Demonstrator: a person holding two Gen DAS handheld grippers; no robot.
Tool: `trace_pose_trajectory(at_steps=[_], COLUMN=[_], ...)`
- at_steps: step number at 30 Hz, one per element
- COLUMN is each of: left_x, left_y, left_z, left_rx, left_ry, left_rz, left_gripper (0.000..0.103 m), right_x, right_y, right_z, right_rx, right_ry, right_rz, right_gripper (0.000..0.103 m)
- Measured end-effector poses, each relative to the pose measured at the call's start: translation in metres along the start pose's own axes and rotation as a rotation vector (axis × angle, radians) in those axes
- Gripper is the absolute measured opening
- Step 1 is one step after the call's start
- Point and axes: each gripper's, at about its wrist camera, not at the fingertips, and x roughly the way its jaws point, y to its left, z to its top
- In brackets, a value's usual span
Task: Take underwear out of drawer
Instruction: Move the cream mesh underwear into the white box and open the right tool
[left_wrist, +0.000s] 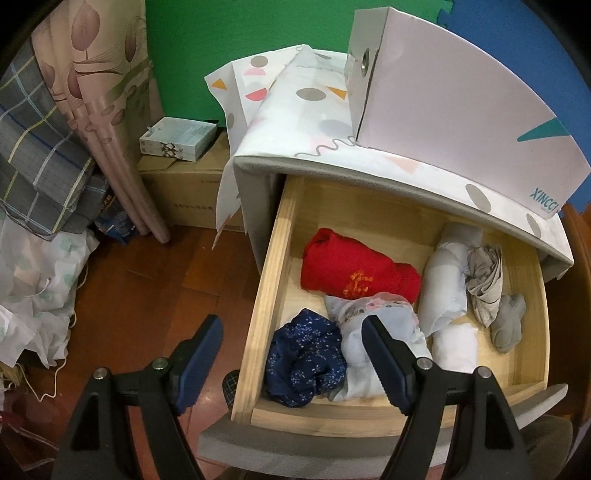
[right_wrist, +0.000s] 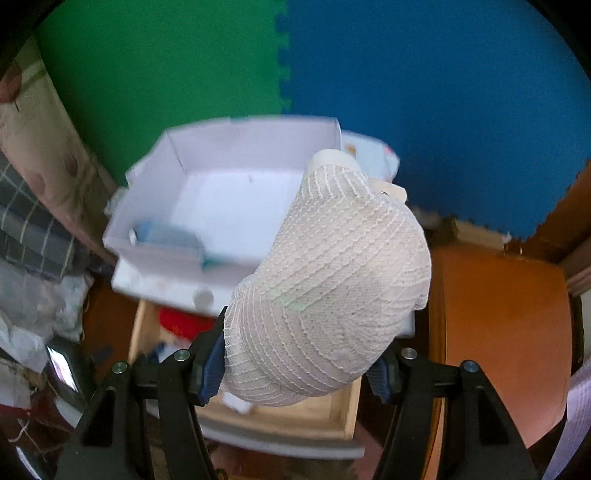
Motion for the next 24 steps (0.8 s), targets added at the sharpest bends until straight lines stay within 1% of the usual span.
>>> trace_pose_trajectory(at_steps=[2,5,8,10,12,17,20,24], left_x=[-0.001,-0.001,-0.002,-0.002,-0.001,0.000,0.000,0.001], left_y=[0.000,0.001,0.001,0.000,-0.001,-0.004,-0.003,-0.001], left_z=[-0.001,-0.001,-0.001,-0.001,-0.001,-0.002,-0.002,-0.002], left_rx=[0.000,-0.002,-0.003,0.000,0.008,0.023,0.023,0.016], left_ry=[-0.004,-0.012,-0.013,-0.013,-0.010,-0.010,-0.008,-0.007], left_rz=[0.002,0.004,0.009,0.009,0.012,0.001,-0.005,-0.012], left_gripper=[0.079,0.079,0.079,0.079,0.079,0.079,0.079,0.079], right_x=[-0.001,0.009,0.032,0.056,0.077,0.133,0.153,0.171], right_y=[0.004,0.011,0.018,0.020,0.022,0.028,0.028,0.030], right_z=[0.022,0.055,0.078,0.090,0.095,0.102,0.102,0.101], right_rx=[0.001,0.009,0.018,0.024,0.024,0.032,0.028,0.030], right_ry=[-0.030,-0.051,-0.041,-0.003,0.028,0.137,0.180,0.217], right_rz=[-0.011,-0.023,-0.043,-0.059,-0.072,-0.092,-0.108,-0.096], right_gripper=[0.059,0.059,0.059,0.060,0.060,0.060,0.061,0.065])
